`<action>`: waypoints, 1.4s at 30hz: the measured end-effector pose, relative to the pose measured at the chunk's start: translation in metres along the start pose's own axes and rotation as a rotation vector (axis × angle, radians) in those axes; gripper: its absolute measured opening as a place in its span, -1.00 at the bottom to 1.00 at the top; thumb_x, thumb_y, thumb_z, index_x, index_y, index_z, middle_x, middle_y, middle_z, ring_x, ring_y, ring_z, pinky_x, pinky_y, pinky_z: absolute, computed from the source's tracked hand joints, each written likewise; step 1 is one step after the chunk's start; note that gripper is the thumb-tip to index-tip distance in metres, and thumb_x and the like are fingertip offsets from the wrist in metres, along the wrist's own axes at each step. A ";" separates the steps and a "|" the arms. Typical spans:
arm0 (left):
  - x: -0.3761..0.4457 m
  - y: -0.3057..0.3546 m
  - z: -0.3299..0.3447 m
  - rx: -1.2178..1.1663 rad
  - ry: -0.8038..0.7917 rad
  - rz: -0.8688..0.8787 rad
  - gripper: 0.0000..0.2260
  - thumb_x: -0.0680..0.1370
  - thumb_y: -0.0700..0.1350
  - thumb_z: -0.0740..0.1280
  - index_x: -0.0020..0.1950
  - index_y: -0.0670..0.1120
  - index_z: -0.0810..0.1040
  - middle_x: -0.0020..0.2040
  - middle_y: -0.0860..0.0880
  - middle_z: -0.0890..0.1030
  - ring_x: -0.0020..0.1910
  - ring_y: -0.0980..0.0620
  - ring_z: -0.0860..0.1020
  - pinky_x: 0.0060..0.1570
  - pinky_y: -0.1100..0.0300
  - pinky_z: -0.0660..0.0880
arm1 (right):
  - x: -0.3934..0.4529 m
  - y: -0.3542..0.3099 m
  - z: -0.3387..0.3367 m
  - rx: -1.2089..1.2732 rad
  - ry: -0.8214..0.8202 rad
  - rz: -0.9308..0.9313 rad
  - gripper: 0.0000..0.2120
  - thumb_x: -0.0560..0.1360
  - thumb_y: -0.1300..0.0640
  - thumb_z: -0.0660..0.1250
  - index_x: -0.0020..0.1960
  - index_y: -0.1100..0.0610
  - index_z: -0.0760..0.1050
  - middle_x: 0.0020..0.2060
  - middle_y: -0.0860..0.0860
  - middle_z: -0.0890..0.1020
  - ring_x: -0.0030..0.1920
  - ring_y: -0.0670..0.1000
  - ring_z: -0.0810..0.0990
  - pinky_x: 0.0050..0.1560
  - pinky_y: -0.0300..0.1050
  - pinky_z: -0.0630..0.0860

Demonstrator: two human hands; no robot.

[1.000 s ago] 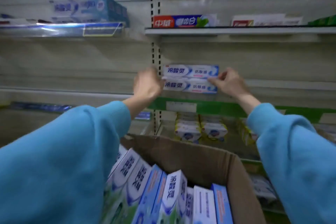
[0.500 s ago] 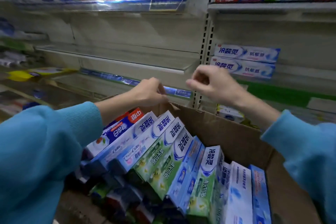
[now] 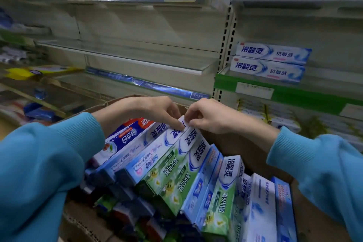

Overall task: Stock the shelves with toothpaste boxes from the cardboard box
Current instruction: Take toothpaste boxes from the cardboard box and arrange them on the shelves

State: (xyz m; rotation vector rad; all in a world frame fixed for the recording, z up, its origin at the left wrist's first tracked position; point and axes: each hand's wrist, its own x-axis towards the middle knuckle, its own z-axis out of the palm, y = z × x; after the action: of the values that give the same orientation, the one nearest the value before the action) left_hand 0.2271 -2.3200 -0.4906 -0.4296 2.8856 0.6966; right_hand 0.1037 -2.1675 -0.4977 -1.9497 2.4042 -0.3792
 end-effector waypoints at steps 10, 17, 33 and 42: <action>0.002 0.002 -0.002 -0.082 0.026 0.030 -0.79 0.49 0.03 0.51 0.06 -0.04 0.69 -0.12 0.06 0.74 -0.12 0.08 0.70 0.06 0.03 0.61 | 0.001 0.007 0.002 0.041 0.060 0.004 -0.79 0.52 0.13 0.34 0.11 0.03 0.67 -0.02 -0.08 0.70 -0.08 -0.15 0.57 -0.15 -0.35 0.40; -0.010 -0.001 -0.014 -0.369 0.062 0.013 -0.81 0.53 -0.16 0.48 0.11 -0.17 0.65 -0.07 -0.15 0.74 -0.05 -0.19 0.71 0.01 -0.02 0.64 | 0.001 0.010 -0.003 0.131 0.132 0.021 -0.86 0.53 0.15 0.34 0.06 0.01 0.59 -0.05 -0.07 0.68 -0.03 -0.12 0.63 0.03 -0.12 0.60; -0.003 0.037 -0.068 -1.010 0.707 0.004 -0.73 0.45 -0.25 0.51 0.10 -0.32 0.63 -0.21 -0.19 0.71 -0.33 -0.08 0.70 -0.40 0.17 0.61 | -0.037 -0.009 -0.075 0.495 0.242 0.072 -0.54 0.61 -0.27 0.10 0.25 0.04 0.51 -0.03 -0.03 0.68 -0.14 -0.01 0.68 -0.15 0.03 0.62; 0.018 0.089 -0.072 -1.264 0.780 0.079 -0.76 0.50 -0.22 0.50 0.06 -0.32 0.56 -0.11 -0.28 0.69 -0.26 -0.14 0.69 -0.35 0.05 0.67 | -0.084 0.022 -0.105 0.333 0.365 0.151 -0.48 0.44 -0.10 0.48 0.35 -0.06 0.44 0.14 -0.12 0.54 0.05 -0.09 0.63 -0.09 0.01 0.67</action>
State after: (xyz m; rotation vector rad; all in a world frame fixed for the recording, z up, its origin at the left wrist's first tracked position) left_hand 0.1775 -2.2826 -0.3927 -0.8196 2.5549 2.8564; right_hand 0.0827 -2.0638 -0.4116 -1.6596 2.4567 -1.1315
